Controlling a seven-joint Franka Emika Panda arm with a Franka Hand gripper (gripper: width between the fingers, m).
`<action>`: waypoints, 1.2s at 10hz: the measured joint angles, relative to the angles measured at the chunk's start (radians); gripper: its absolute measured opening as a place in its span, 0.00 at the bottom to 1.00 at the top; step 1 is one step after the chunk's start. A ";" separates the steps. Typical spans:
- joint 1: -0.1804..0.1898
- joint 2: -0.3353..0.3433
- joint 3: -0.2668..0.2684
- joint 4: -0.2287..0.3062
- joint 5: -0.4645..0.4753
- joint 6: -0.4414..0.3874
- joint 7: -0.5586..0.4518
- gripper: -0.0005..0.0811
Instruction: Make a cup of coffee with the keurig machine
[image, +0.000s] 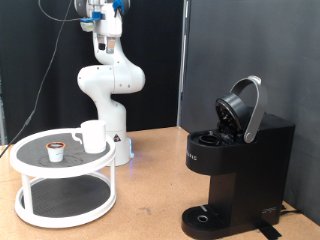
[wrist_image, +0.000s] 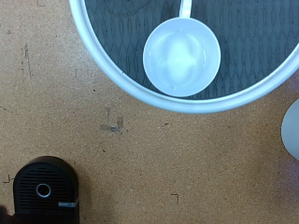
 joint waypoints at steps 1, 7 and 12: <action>-0.004 0.002 -0.020 -0.002 -0.017 0.000 -0.023 0.91; -0.061 0.024 -0.187 -0.006 -0.141 0.073 -0.165 0.91; -0.064 0.033 -0.229 -0.003 -0.134 0.073 -0.208 0.91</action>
